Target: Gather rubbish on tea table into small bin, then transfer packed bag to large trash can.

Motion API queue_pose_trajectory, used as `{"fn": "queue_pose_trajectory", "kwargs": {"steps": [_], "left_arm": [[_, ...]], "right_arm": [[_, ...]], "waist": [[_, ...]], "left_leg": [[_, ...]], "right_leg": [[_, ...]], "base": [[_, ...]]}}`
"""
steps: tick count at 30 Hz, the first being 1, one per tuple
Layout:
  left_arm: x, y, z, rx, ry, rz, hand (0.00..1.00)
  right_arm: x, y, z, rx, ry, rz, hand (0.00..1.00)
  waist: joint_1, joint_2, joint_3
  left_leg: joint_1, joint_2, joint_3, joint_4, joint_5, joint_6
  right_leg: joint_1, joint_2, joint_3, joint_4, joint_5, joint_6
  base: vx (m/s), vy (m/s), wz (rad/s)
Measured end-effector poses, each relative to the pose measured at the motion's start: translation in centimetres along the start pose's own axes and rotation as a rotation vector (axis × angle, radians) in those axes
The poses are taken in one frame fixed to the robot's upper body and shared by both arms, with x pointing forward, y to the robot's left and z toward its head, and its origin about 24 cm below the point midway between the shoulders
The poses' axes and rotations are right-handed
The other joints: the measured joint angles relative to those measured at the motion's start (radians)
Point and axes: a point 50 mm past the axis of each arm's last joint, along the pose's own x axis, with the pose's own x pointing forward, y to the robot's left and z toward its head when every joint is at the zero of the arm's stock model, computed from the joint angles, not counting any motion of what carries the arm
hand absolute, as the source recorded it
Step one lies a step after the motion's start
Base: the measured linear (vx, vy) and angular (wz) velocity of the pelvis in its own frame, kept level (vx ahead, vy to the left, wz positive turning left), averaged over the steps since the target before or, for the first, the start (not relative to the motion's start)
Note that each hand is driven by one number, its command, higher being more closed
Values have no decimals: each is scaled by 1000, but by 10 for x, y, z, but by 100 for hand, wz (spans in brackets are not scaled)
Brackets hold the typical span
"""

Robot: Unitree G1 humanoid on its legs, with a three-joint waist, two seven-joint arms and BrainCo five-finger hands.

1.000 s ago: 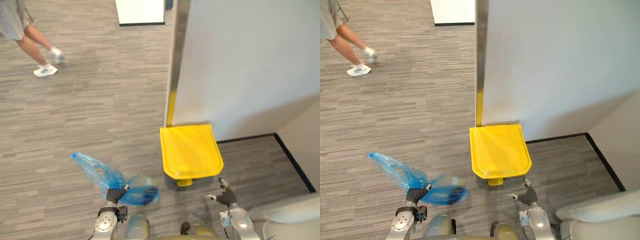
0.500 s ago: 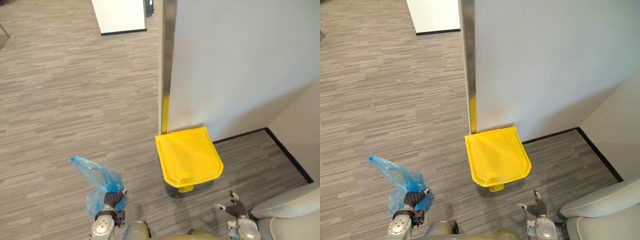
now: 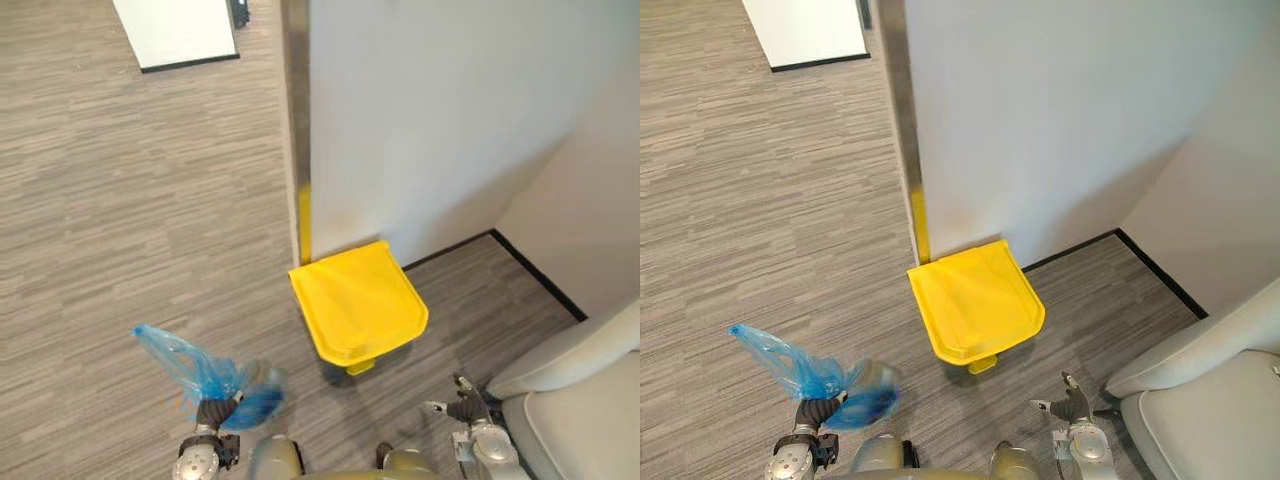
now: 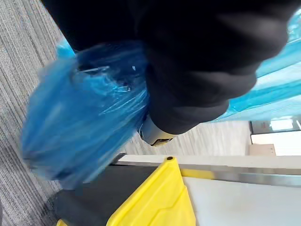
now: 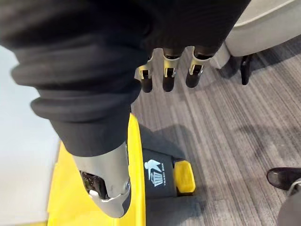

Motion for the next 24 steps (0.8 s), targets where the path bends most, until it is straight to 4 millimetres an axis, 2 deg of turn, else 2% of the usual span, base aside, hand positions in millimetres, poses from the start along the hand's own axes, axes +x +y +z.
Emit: {"fn": "queue_pose_trajectory", "kwargs": {"steps": [1,2,3,4,5,7,8,9,10,11,12,14,15,17,18,20,23,24], "left_arm": [[0,1,1,4,-2,2,100],[1,1,2,6,-6,1,100],[6,5,7,18,-24,7,100],[13,11,15,42,-44,10,100],[20,15,21,65,-56,11,100],[27,15,23,75,-49,8,100],[27,12,20,69,-33,5,100],[28,7,19,64,-29,-5,100],[27,1,19,63,-32,-21,100],[29,4,22,71,-42,-17,100],[31,5,25,70,-50,-11,100],[30,5,23,70,-42,0,100],[29,6,22,71,-36,4,100],[30,5,23,76,-35,-3,100],[31,0,25,68,-42,-16,100],[35,-5,32,68,-66,-32,100],[37,-10,44,66,-113,-48,100],[37,-11,48,67,-128,-53,100]], "right_arm": [[0,1,0,1,0,1,0],[0,1,1,3,-2,2,0],[2,2,4,6,-10,4,0],[4,2,9,9,-23,0,0],[6,1,13,8,-30,-5,0],[6,-4,10,-5,-14,-18,0],[7,-10,5,-20,10,-28,0],[7,-15,3,-31,18,-38,0],[6,-21,1,-35,22,-61,0],[4,-23,-3,-22,34,-70,0],[4,-24,-5,-12,42,-80,0],[3,-26,-7,23,51,-99,0],[5,-24,-3,31,42,-94,0],[7,-19,6,50,12,-87,0],[9,-17,11,71,-7,-86,0],[10,-13,19,94,-35,-77,0],[17,4,50,53,-135,-11,0],[20,15,66,19,-182,34,0]], "waist": [[0,17,15],[1,16,19],[2,-2,35],[1,-33,63],[-5,-74,88],[-16,-96,111],[-33,-80,120],[-31,-52,126],[-29,-22,120],[-42,2,126],[-46,-2,124],[-48,31,115],[-45,34,114],[-33,38,109],[-33,40,105],[-36,31,94],[-51,30,94],[-50,30,94]], "left_leg": [[20,-3,-17,-6,-5,15],[26,-2,-23,-6,-5,17],[43,-9,-26,-6,-4,28],[62,-34,-32,-6,-5,35],[75,-74,-39,10,-15,48],[88,-94,-54,72,-57,41],[109,-91,-92,126,-110,31],[120,-79,-114,138,-131,25],[124,-56,-156,141,-152,10],[114,-52,-220,138,-159,-2],[113,-48,-253,129,-163,-8],[106,4,-311,91,-172,-26],[118,17,-321,54,-168,-32],[145,35,-345,-34,-130,-72],[148,50,-358,-74,-93,-119],[123,58,-360,-101,-59,-127],[94,62,-359,-150,-33,-147],[79,62,-367,-150,-27,-155]], "right_leg": [[-52,4,-63,60,-31,-24],[-73,3,-89,52,-37,-32],[-124,1,-129,20,-30,-23],[-173,-16,-149,-64,12,16],[-225,-69,-192,-133,67,69],[-237,-106,-242,-186,99,69],[-204,-101,-228,-198,137,51],[-191,-87,-232,-181,143,55],[-189,-51,-213,-143,130,41],[-198,-33,-168,-104,113,16],[-205,-33,-191,-70,98,10],[-221,-9,-260,-25,24,-12],[-221,7,-270,-28,6,-14],[-223,42,-289,-51,-14,-18],[-229,56,-311,-52,-10,-25],[-257,54,-327,-49,-11,-33],[-290,48,-341,-69,3,-56],[-291,44,-352,-84,8,-63]], "base": [[0,95,18],[68,50,15],[95,-21,13],[124,-38,27],[62,-28,34],[132,-110,57],[199,-157,62],[338,-189,54],[292,-158,73],[354,-209,91],[297,-240,105],[296,-263,63],[309,-245,17],[278,-192,-5],[261,-188,8],[198,-181,15],[40,-119,12],[-85,-82,22]]}}
